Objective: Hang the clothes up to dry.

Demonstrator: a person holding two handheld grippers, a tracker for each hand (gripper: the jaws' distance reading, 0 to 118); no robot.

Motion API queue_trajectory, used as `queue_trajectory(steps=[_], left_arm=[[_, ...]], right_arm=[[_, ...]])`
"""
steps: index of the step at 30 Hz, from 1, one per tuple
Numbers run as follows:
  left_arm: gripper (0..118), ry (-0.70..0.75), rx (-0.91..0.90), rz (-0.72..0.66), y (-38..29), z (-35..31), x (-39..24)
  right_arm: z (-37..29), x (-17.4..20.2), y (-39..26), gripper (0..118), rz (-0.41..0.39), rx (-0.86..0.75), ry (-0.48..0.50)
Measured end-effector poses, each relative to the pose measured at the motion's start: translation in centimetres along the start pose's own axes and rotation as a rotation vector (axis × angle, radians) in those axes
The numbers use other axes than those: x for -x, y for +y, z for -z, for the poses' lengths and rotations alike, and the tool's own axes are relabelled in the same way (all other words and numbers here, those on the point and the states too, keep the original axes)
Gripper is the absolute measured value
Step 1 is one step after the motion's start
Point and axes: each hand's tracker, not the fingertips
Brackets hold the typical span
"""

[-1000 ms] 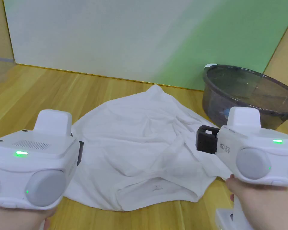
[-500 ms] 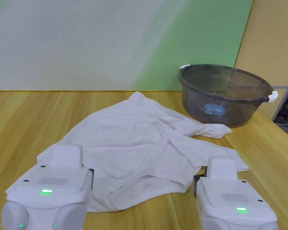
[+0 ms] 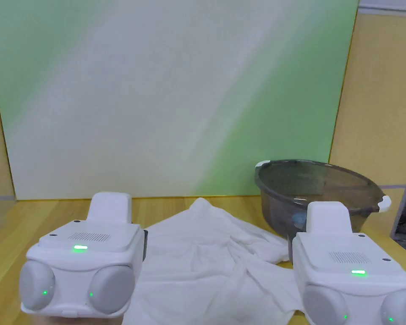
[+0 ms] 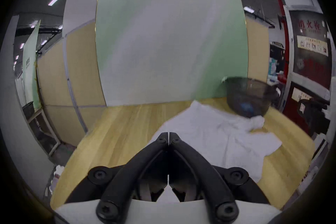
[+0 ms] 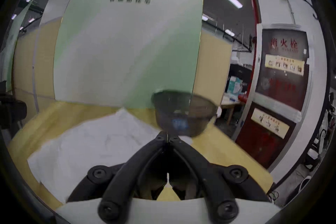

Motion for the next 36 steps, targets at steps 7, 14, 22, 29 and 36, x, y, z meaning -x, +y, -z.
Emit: queue_trajectory(steps=[7, 14, 22, 29, 36], left_arm=[[0, -0.096, -0.144, 0.025, 6.3, -2.8, 0.8], [0, -0.623, -0.142, 0.096, 8.6, -3.3, 6.6], [0, -1.167, -0.144, -0.004, 8.6, -3.4, 8.8], [0, -1.412, -0.155, 0.060, 10.8, -2.8, -0.1], [0, -1.896, -0.151, 0.155, 12.3, -5.5, -17.2]], right_arm=[[-0.9, -1.5, 6.0, 0, -0.027, -0.114, 0.026], [0.7, -8.5, 8.3, 0, 0.113, -0.069, 0.975], [-1.2, -11.5, 8.5, 0, 0.140, -0.078, 1.189], [-6.0, -16.8, 6.9, 0, 0.179, -0.103, 1.025], [-20.1, -27.2, 1.6, 0, 0.247, -0.136, 0.540]])
